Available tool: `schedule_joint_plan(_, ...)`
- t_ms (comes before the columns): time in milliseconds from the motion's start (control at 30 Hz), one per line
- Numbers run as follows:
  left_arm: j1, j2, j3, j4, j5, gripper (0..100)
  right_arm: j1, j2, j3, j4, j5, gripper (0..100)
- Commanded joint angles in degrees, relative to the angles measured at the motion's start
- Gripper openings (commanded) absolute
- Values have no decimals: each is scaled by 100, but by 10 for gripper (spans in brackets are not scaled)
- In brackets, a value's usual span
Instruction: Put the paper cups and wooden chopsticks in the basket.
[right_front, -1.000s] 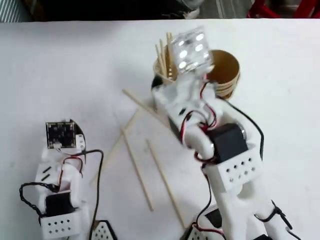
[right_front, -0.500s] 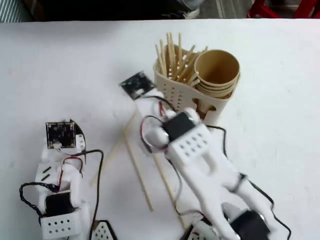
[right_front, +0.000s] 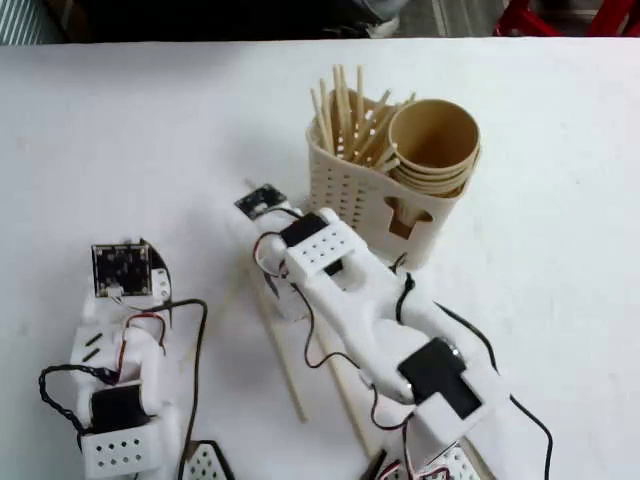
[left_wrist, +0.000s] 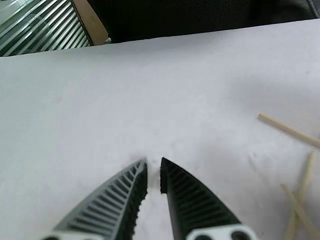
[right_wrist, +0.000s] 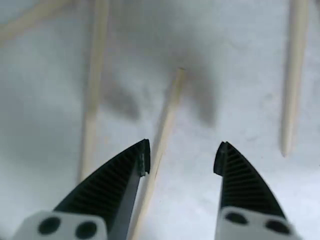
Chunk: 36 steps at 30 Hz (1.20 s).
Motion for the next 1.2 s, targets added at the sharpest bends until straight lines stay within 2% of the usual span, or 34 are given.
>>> schedule_joint_plan(0,48,-75,-26,-132,-62,68,-119,75,-35,-57,53,215)
schedule_joint_plan(100,48,-75,-26,-132,-62,68,-268,259,-35,-66,53,204)
schedule_joint_plan(367,48,-75,-26,-132,-62,68,-101,998,-35,-576,53,47)
schedule_joint_plan(567,48,-75,-26,-132,-62,68,-136,1103,-35,-549,53,17)
schedule_joint_plan(733,48,-75,-26,-132,-62,68,-145,207,-35,-338,44,17)
schedule_joint_plan(1167,48,-75,-26,-123,-62,68,-110,-3363,9,-92,-70,17)
